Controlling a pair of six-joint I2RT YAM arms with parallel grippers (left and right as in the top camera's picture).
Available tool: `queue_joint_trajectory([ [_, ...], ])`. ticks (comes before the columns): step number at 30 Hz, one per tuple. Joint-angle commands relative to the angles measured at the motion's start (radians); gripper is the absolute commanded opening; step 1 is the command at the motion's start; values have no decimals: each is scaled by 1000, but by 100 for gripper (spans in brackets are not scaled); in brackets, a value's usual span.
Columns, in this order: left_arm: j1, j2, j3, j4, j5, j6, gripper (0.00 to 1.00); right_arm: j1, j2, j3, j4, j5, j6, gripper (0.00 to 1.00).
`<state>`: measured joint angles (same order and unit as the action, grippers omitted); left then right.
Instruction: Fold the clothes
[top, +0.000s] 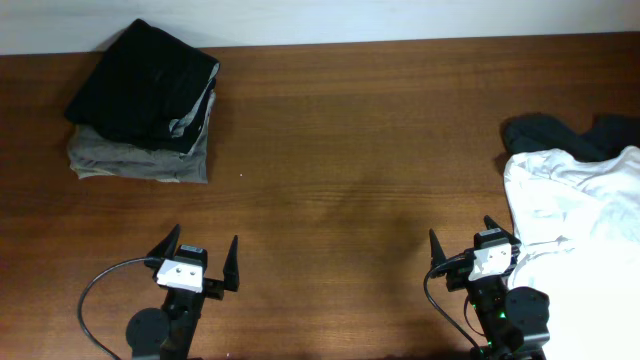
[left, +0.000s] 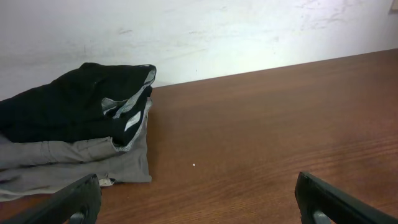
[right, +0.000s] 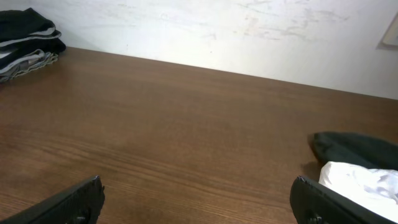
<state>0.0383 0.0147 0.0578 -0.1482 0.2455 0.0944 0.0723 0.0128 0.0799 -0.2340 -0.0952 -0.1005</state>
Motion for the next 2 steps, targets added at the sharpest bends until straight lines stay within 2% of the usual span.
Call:
queue_joint_trajectory([
  [1, -6, -10, -12, 5, -7, 12, 99, -8, -7, -7, -1, -2, 3, 99],
  [2, -6, -10, -12, 5, -7, 12, 99, -8, -7, -7, -1, -2, 3, 99],
])
